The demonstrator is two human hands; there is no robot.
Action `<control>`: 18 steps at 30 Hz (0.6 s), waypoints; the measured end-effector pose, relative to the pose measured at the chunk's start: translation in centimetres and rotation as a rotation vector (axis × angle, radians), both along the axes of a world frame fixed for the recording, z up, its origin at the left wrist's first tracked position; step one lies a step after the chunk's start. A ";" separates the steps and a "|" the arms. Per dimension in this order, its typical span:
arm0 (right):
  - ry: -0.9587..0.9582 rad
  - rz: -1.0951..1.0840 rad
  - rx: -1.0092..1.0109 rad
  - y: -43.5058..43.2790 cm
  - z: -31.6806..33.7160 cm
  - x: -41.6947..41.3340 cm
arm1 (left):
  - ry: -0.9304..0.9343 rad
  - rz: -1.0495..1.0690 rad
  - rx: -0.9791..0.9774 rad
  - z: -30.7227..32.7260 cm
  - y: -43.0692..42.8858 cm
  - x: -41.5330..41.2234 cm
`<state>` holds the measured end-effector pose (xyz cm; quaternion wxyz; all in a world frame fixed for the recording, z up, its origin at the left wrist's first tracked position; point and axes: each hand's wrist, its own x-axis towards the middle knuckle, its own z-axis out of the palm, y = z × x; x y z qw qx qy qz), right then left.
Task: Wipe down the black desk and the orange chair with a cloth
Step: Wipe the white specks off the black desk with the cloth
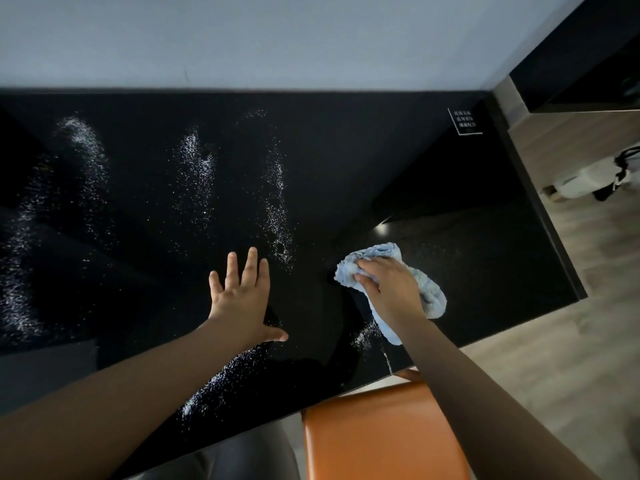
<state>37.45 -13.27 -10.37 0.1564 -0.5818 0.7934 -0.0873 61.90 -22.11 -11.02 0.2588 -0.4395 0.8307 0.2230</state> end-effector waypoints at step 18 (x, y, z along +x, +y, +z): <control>0.010 -0.121 0.011 9.5 0.2 2.7 | -0.059 -0.069 -0.018 -0.3 0.0 0.2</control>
